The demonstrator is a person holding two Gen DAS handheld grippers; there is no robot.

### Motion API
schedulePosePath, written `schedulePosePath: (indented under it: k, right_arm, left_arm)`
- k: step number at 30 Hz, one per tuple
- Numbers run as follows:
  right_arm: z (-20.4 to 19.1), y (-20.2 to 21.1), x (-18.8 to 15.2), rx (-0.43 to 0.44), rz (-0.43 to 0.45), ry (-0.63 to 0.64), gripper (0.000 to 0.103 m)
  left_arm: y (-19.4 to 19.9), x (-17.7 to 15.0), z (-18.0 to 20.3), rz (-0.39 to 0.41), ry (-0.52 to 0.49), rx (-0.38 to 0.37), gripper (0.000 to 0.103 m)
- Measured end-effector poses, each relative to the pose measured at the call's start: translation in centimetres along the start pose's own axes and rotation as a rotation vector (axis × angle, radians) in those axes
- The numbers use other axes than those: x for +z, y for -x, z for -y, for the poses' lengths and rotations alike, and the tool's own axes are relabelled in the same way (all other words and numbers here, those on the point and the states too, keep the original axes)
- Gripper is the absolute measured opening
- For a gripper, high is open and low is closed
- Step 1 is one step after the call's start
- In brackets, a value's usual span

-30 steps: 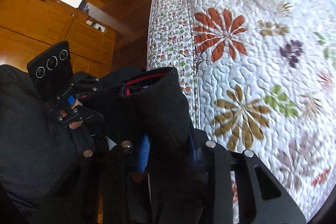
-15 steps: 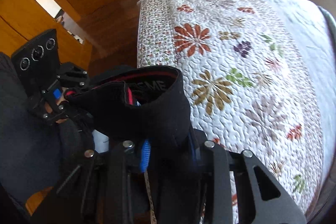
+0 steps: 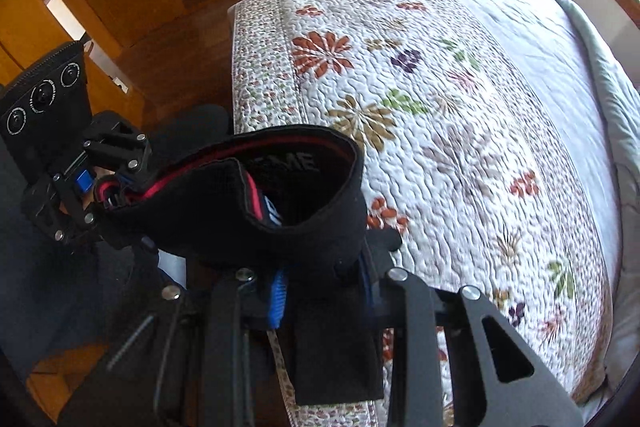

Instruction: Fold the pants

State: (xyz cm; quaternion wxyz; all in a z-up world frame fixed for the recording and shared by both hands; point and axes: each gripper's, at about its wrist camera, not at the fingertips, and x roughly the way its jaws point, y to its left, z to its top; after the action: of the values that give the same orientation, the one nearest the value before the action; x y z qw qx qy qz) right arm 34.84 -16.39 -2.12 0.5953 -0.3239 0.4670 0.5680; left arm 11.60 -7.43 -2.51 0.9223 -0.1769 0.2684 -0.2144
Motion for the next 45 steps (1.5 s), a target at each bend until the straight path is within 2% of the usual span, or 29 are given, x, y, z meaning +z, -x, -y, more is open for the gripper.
schedulePosePath:
  k: [13, 28, 39, 45]
  right_arm:
    - [2.7, 0.3, -11.0, -0.017, 0.054, -0.139, 0.026]
    - [6.0, -4.2, -22.9, 0.022, 0.096, -0.268, 0.027]
    - [7.3, -8.3, -30.3, 0.066, 0.127, -0.419, 0.029]
    - [7.9, -10.3, -33.8, 0.079, 0.151, -0.542, 0.034]
  left_arm:
    - [-7.0, -2.7, 5.6, -0.088, -0.097, -0.076, 0.021]
    - [-16.0, -8.3, 10.6, -0.243, -0.197, -0.099, 0.021]
    - [-20.7, -12.0, 11.6, -0.363, -0.218, -0.123, 0.021]
    - [-22.5, -13.4, 10.9, -0.435, -0.171, -0.148, 0.025]
